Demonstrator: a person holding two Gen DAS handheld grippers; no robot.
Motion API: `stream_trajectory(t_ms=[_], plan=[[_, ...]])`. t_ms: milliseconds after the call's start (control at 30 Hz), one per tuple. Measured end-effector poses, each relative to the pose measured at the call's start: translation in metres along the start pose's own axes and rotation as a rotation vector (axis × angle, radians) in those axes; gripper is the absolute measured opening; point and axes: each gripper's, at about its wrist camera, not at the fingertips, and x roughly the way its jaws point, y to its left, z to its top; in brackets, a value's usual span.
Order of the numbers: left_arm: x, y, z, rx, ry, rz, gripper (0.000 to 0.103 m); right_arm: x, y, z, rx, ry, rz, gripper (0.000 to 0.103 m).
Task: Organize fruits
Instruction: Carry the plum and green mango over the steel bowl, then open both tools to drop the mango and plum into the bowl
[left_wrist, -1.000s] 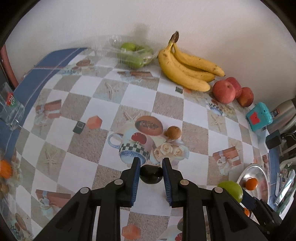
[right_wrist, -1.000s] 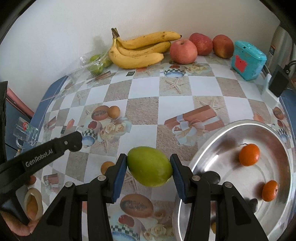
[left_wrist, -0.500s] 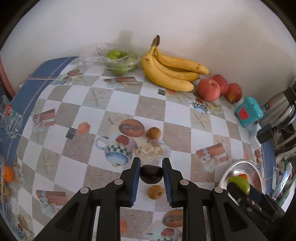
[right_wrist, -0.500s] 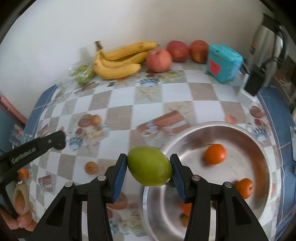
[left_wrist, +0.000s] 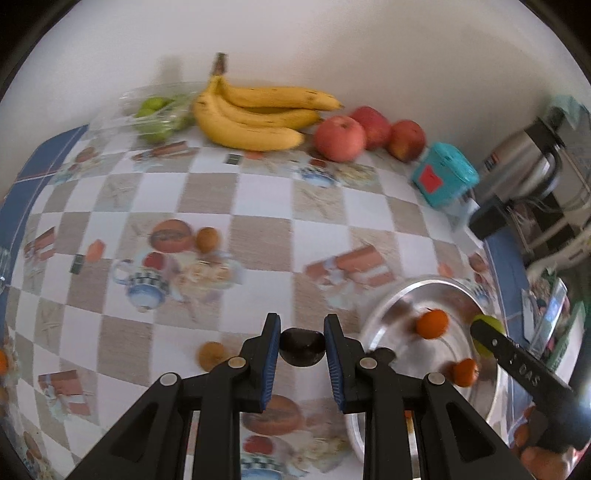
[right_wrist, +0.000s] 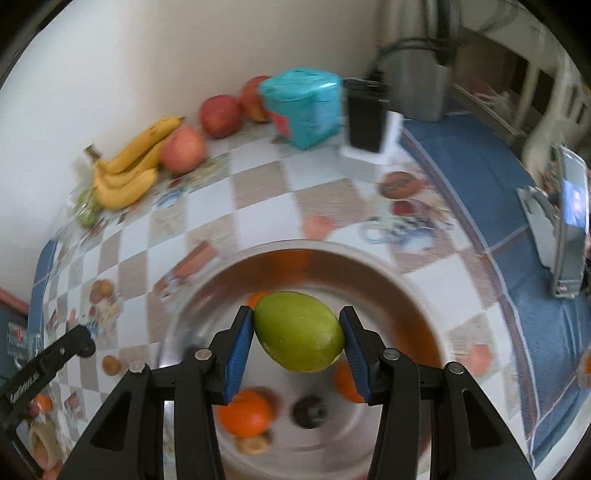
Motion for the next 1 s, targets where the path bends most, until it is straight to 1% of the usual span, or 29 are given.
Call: stream_trajectory(t_ms=[133,300,433,633,833,1000], plan=[[0.006,-0.021,-0.006,0.033,0.030,-0.037,0.026,-0.001,-0.024,0.002,0.053,0.002,-0.001,0.049],[0.013,-0.038,-0.015,0.060,0.068,-0.055,0.026,-0.001,-0.035,0.003,0.073,0.000,0.005,0.049],[0.020,-0.044,-0.021,0.066,0.101,-0.070,0.026,0.002,-0.033,0.003,0.058,0.003,0.008,0.049],[0.028,-0.051,-0.028,0.088,0.127,-0.049,0.026,0.011,-0.026,0.001,0.022,0.020,0.010,0.049],[0.033,-0.056,-0.031,0.104,0.142,-0.047,0.026,0.019,-0.024,-0.003,0.005,0.040,0.006,0.049],[0.037,-0.058,-0.034,0.113,0.154,-0.044,0.026,0.016,-0.021,-0.001,-0.015,0.017,0.009,0.050]])
